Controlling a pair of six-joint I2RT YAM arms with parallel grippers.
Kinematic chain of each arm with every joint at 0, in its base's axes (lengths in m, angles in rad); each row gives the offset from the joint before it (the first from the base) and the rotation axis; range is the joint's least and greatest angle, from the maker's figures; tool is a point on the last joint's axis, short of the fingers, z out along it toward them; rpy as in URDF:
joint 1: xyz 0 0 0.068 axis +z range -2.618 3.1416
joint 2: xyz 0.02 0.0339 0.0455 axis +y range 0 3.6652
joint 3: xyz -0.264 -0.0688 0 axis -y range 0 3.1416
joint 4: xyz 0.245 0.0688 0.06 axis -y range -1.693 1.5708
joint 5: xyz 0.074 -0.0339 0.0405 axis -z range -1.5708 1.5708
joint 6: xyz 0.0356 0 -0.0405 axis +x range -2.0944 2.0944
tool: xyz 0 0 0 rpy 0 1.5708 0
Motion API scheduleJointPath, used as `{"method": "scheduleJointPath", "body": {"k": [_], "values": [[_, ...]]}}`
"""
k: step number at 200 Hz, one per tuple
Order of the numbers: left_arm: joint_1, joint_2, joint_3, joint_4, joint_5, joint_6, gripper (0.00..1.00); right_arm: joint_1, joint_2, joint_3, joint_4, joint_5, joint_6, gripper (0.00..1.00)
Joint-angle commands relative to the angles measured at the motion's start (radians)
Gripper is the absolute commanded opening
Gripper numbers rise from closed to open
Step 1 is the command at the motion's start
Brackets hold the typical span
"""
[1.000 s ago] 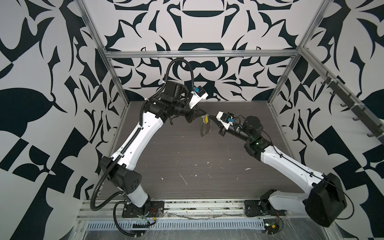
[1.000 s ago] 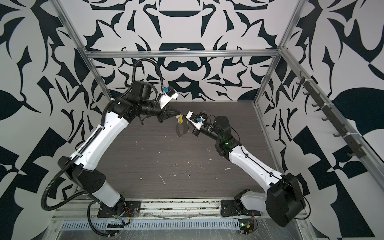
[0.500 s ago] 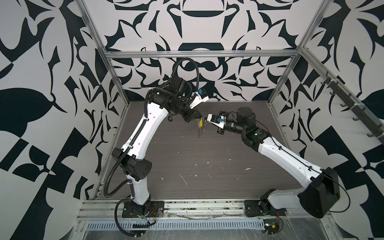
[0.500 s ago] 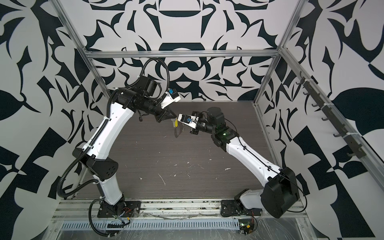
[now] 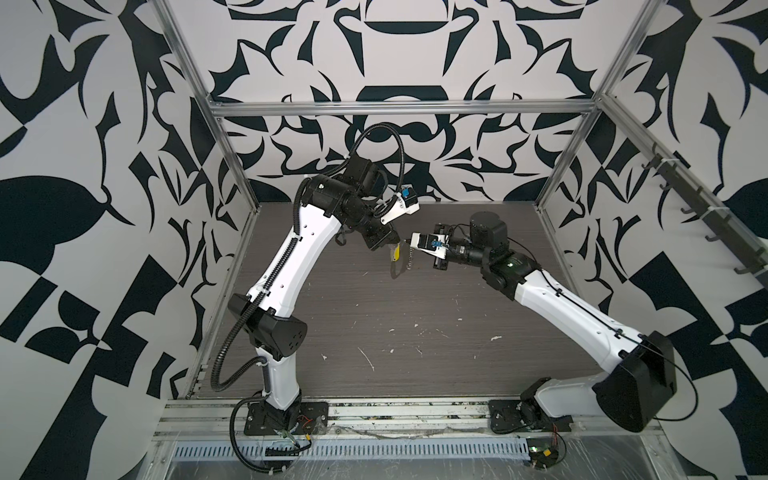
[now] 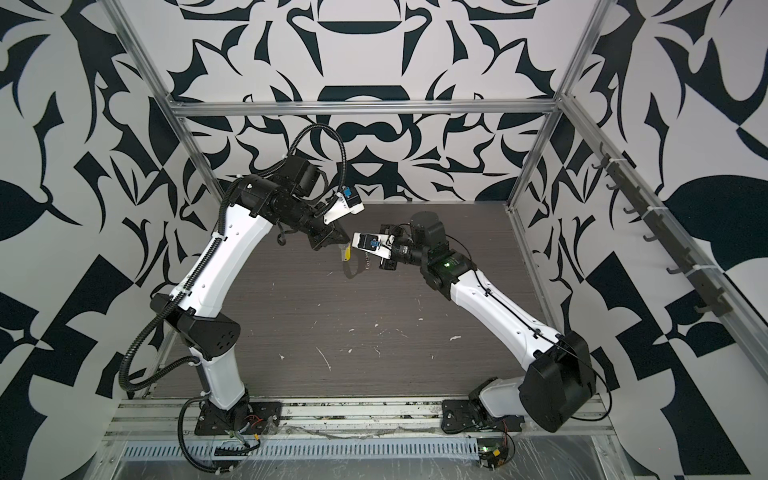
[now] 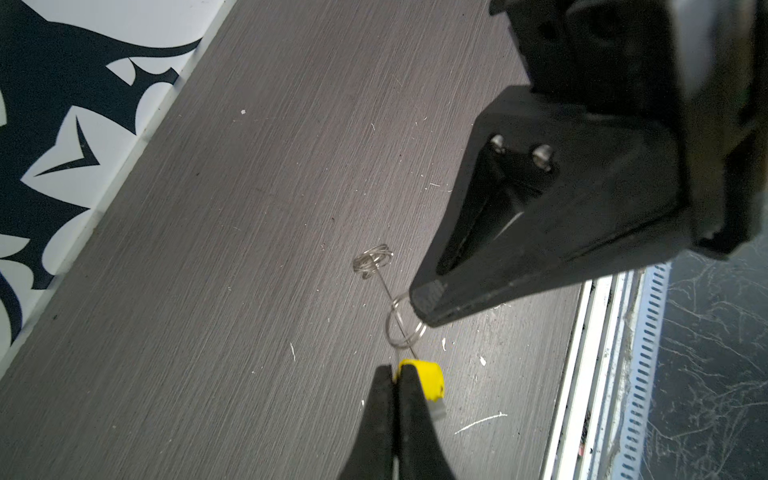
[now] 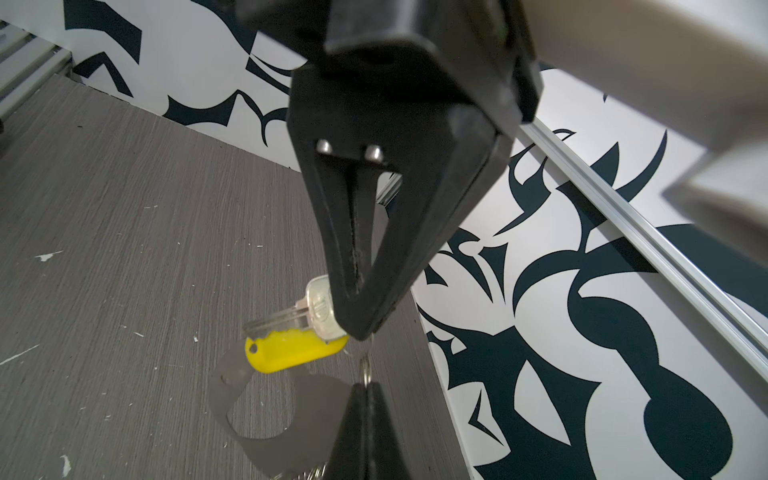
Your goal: Remove the keys from the keyring
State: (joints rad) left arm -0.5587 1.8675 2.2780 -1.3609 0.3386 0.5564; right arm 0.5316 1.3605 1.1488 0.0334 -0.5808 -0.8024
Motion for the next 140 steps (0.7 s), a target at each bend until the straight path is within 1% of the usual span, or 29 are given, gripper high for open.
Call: {"method": "scheduleJointPath", "body": {"k": [1,15,39,63,87,101,111,125,140], "values": [[0.021,-0.033,-0.028,-0.1,-0.11,0.026,0.0,-0.015,-0.031,0.039,0.0,0.01,-0.027,0.0],[0.022,-0.029,-0.009,-0.099,-0.082,-0.012,0.0,-0.007,-0.036,0.02,0.038,0.045,-0.038,0.0],[0.029,-0.017,0.015,-0.099,0.04,-0.11,0.0,0.013,-0.044,-0.026,0.129,0.092,-0.051,0.0],[0.037,-0.002,0.006,-0.137,0.055,-0.181,0.0,0.028,-0.046,-0.071,0.206,0.136,-0.085,0.0],[0.037,0.001,-0.029,-0.173,0.03,-0.201,0.0,0.033,-0.046,-0.121,0.275,0.152,-0.107,0.0],[0.037,-0.002,-0.045,-0.182,-0.01,-0.208,0.0,0.034,-0.049,-0.14,0.296,0.145,-0.111,0.0],[0.037,0.012,-0.031,-0.215,-0.032,-0.202,0.0,0.037,-0.052,-0.149,0.289,0.138,-0.132,0.0],[0.031,0.024,-0.028,-0.242,-0.09,-0.203,0.0,0.045,-0.06,-0.165,0.291,0.147,-0.161,0.0],[0.031,0.029,-0.045,-0.239,-0.076,-0.218,0.0,0.061,-0.068,-0.193,0.324,0.174,-0.175,0.0]]}}
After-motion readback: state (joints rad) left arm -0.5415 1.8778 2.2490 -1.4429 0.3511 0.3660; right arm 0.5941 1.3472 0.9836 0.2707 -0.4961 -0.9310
